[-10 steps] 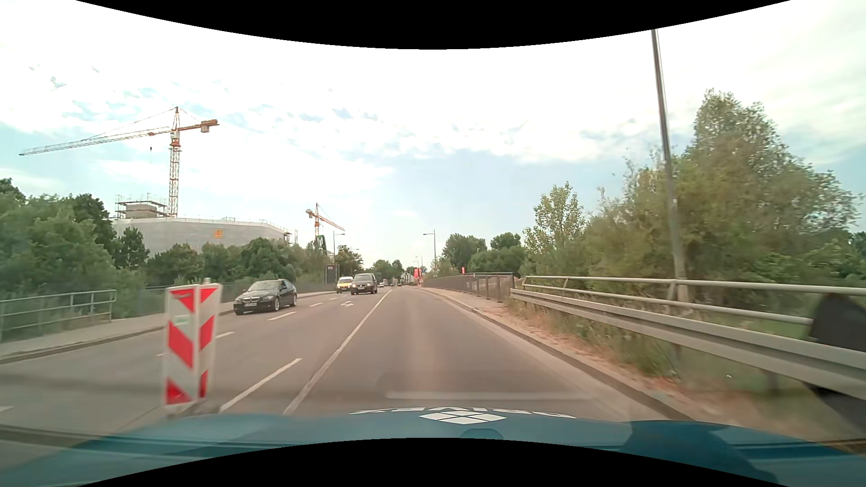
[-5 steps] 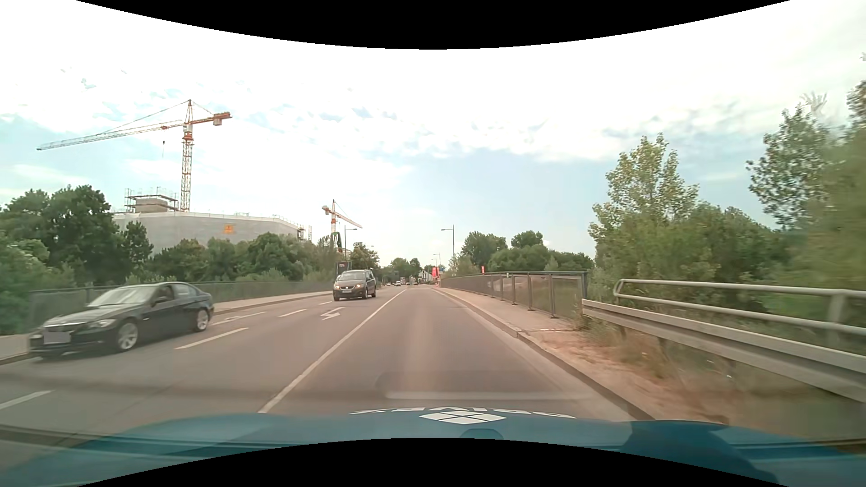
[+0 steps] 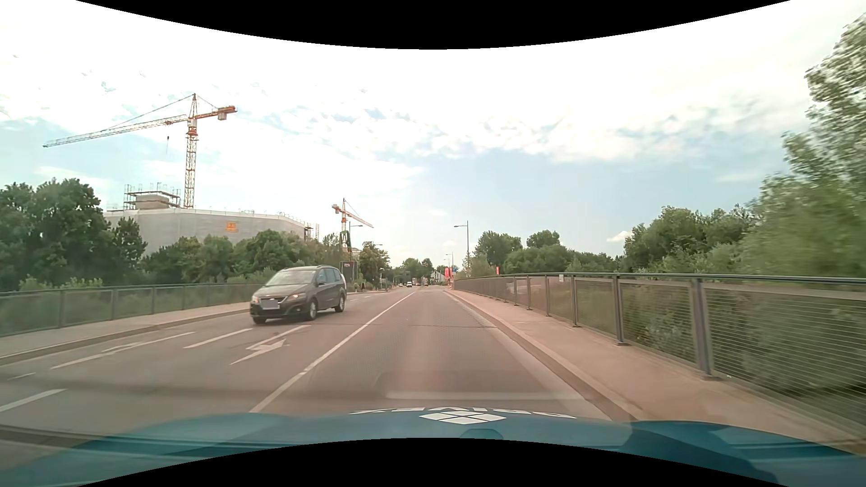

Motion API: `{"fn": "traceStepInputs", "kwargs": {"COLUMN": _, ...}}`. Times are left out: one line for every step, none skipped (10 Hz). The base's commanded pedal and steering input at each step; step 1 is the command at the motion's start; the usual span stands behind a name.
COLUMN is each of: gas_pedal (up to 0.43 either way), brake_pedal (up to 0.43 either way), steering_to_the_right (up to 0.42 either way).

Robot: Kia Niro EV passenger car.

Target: Follow the waypoints while adhering to traffic rules and regulations

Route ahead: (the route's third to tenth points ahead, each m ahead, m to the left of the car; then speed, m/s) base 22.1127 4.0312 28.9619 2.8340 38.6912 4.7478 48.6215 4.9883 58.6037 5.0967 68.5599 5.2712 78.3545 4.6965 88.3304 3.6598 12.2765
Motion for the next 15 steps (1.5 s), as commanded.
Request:
{"fn": "traceStepInputs", "kwargs": {"gas_pedal": 0.260, "brake_pedal": 0.000, "steering_to_the_right": -0.015}}
{"fn": "traceStepInputs", "kwargs": {"gas_pedal": 0.248, "brake_pedal": 0.000, "steering_to_the_right": -0.014}}
{"fn": "traceStepInputs", "kwargs": {"gas_pedal": 0.228, "brake_pedal": 0.000, "steering_to_the_right": -0.012}}
{"fn": "traceStepInputs", "kwargs": {"gas_pedal": 0.220, "brake_pedal": 0.000, "steering_to_the_right": -0.013}}
{"fn": "traceStepInputs", "kwargs": {"gas_pedal": 0.220, "brake_pedal": 0.000, "steering_to_the_right": -0.013}}
{"fn": "traceStepInputs", "kwargs": {"gas_pedal": 0.220, "brake_pedal": 0.000, "steering_to_the_right": -0.018}}
{"fn": "traceStepInputs", "kwargs": {"gas_pedal": 0.220, "brake_pedal": 0.000, "steering_to_the_right": -0.018}}
{"fn": "traceStepInputs", "kwargs": {"gas_pedal": 0.220, "brake_pedal": 0.000, "steering_to_the_right": -0.018}}
{"fn": "traceStepInputs", "kwargs": {"gas_pedal": 0.209, "brake_pedal": 0.000, "steering_to_the_right": -0.017}}
{"fn": "traceStepInputs", "kwargs": {"gas_pedal": 0.209, "brake_pedal": 0.000, "steering_to_the_right": -0.017}}
{"fn": "traceStepInputs", "kwargs": {"gas_pedal": 0.189, "brake_pedal": 0.000, "steering_to_the_right": -0.015}}
{"fn": "traceStepInputs", "kwargs": {"gas_pedal": 0.189, "brake_pedal": 0.000, "steering_to_the_right": -0.014}}
{"fn": "traceStepInputs", "kwargs": {"gas_pedal": 0.189, "brake_pedal": 0.000, "steering_to_the_right": -0.012}}
{"fn": "traceStepInputs", "kwargs": {"gas_pedal": 0.169, "brake_pedal": 0.000, "steering_to_the_right": -0.011}}
{"fn": "traceStepInputs", "kwargs": {"gas_pedal": 0.169, "brake_pedal": 0.000, "steering_to_the_right": -0.009}}
